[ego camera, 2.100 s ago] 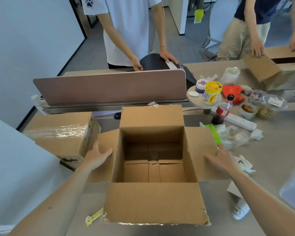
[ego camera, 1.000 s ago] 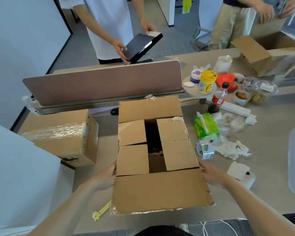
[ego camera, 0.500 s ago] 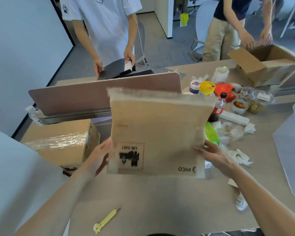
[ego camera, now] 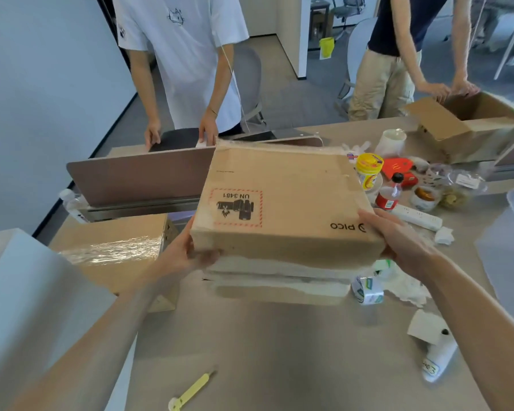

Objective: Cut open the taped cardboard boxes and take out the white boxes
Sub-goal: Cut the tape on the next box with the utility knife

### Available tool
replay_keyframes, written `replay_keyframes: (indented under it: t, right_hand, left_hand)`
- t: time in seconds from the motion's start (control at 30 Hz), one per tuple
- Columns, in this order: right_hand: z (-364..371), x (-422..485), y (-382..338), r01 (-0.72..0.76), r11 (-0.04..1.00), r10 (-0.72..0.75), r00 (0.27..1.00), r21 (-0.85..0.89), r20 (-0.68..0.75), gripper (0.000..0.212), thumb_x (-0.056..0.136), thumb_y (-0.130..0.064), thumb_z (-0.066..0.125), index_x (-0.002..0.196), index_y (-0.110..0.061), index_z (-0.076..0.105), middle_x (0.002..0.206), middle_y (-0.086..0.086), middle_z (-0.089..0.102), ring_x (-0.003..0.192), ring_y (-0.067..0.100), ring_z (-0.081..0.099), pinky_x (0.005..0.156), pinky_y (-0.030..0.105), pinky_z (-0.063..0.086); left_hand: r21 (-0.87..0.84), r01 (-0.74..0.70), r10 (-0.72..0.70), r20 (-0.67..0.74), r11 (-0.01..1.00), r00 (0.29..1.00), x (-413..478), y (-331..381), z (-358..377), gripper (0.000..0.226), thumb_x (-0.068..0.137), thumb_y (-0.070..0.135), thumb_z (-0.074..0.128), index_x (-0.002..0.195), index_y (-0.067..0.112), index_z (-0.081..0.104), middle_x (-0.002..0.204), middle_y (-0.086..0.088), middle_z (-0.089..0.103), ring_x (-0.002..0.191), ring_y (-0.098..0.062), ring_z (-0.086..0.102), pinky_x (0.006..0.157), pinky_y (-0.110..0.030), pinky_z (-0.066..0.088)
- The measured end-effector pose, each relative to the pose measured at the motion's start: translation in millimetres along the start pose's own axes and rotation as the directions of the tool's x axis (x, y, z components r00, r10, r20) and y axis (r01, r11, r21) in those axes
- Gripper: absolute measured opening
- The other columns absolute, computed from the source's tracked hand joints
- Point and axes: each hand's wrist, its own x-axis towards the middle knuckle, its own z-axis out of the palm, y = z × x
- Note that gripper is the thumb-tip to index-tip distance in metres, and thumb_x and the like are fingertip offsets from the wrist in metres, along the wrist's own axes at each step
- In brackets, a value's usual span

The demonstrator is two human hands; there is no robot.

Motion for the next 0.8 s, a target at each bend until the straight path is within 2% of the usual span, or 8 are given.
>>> replay_keyframes:
  t: [0.1, 0.17, 0.27, 0.4, 0.5, 0.67, 0.73, 0.8]
  right_hand:
    - [0.2, 0.6, -14.4, 0.0, 0.999, 0.0, 1.0, 0.054, 0.0, 0.044, 0.095, -0.055, 0.049, 0.108, -0.018, 0.07, 0.083, 0.003, 0.071, 0.073, 0.021, 0.067, 0.074, 0.042, 0.057]
    - [0.8, 1.9, -17.7, 0.033, 0.996, -0.034, 0.999, 0.081, 0.01, 0.048, 0.091, -0.06, 0.05, 0.106, -0.019, 0.069, 0.081, 0.001, 0.071, 0.075, 0.02, 0.066, 0.077, 0.042, 0.054]
    - [7.0, 0.9, -15.8, 0.029, 0.997, -0.037, 0.992, 0.071, 0.121, 0.059, 0.065, -0.075, 0.07, 0.107, -0.033, 0.07, 0.092, -0.005, 0.071, 0.077, 0.018, 0.064, 0.079, 0.04, 0.049]
    - [20.6, 3.9, -11.1, 0.078, 0.994, -0.07, 0.992, -0.076, 0.104, 0.031, 0.088, -0.047, 0.066, 0.117, -0.036, 0.062, 0.106, -0.009, 0.074, 0.085, 0.013, 0.071, 0.075, 0.032, 0.052]
    - [26.9, 15.5, -5.7, 0.049, 0.974, -0.056, 0.998, -0.222, -0.024, 0.031, 0.087, -0.051, 0.066, 0.108, -0.028, 0.068, 0.102, -0.007, 0.075, 0.09, 0.013, 0.071, 0.074, 0.037, 0.059]
    - [32.7, 25.4, 14.5, -0.081, 0.937, 0.066, 0.996, -0.34, -0.054, 0.053, 0.081, -0.063, 0.063, 0.093, -0.013, 0.073, 0.089, 0.007, 0.076, 0.08, 0.025, 0.074, 0.075, 0.05, 0.06]
    - [36.1, 24.7, 24.3, -0.098, 0.936, 0.082, 0.995, -0.337, -0.061, 0.05, 0.088, -0.056, 0.062, 0.092, -0.008, 0.071, 0.088, 0.01, 0.075, 0.077, 0.024, 0.073, 0.07, 0.042, 0.059]
    - [37.8, 25.0, 36.1, -0.115, 0.931, 0.098, 0.993, -0.347, -0.067, 0.044, 0.091, -0.052, 0.061, 0.079, -0.01, 0.067, 0.075, 0.004, 0.072, 0.066, 0.017, 0.068, 0.061, 0.034, 0.055]
  left_hand:
    - [-0.066, 0.039, -0.05, -0.18, 0.997, 0.982, 4.8, 7.6, 5.3, 0.037, 0.088, 0.033, 0.062, 0.124, 0.028, 0.056, 0.105, 0.015, 0.073, 0.106, -0.01, 0.065, 0.091, -0.028, 0.053]
    - [-0.104, 0.092, -0.114, -0.228, 0.99, 0.967, 9.4, 9.1, 3.5, 0.03, 0.092, 0.044, 0.056, 0.118, 0.03, 0.059, 0.105, 0.01, 0.074, 0.101, -0.011, 0.069, 0.095, -0.036, 0.052]
    - [-0.029, 0.174, -0.175, -0.261, 0.984, 0.949, 14.6, 7.1, 3.1, 0.045, 0.093, 0.063, 0.045, 0.12, 0.029, 0.059, 0.093, 0.015, 0.072, 0.085, -0.005, 0.069, 0.074, -0.028, 0.054]
    - [0.059, 0.28, -0.242, -0.354, 0.958, 0.903, 24.7, -3.4, -0.6, 0.093, 0.065, 0.1, 0.037, 0.128, 0.036, 0.061, 0.116, 0.017, 0.065, 0.108, -0.015, 0.064, 0.1, -0.047, 0.05]
    - [0.123, 0.367, -0.305, -0.353, 0.922, 0.884, 34.9, -6.9, -2.6, 0.113, 0.057, 0.105, 0.03, 0.129, 0.025, 0.064, 0.124, 0.006, 0.066, 0.114, -0.022, 0.062, 0.103, -0.048, 0.048]
    - [0.227, 0.478, -0.392, -0.336, 0.849, 0.856, 45.8, -27.7, 8.0, 0.113, 0.071, 0.097, 0.023, 0.135, 0.011, 0.059, 0.135, -0.009, 0.058, 0.12, -0.031, 0.056, 0.102, -0.045, 0.046]
    - [0.267, 0.48, -0.387, -0.332, 0.836, 0.86, 44.9, -39.9, 14.8, 0.116, 0.07, 0.099, 0.019, 0.133, 0.012, 0.061, 0.136, -0.01, 0.059, 0.121, -0.031, 0.056, 0.104, -0.046, 0.044]
    - [0.3, 0.456, -0.355, -0.335, 0.838, 0.873, 42.2, -52.2, 22.8, 0.099, 0.08, 0.092, 0.02, 0.13, 0.017, 0.063, 0.131, -0.007, 0.062, 0.119, -0.031, 0.057, 0.106, -0.048, 0.042]
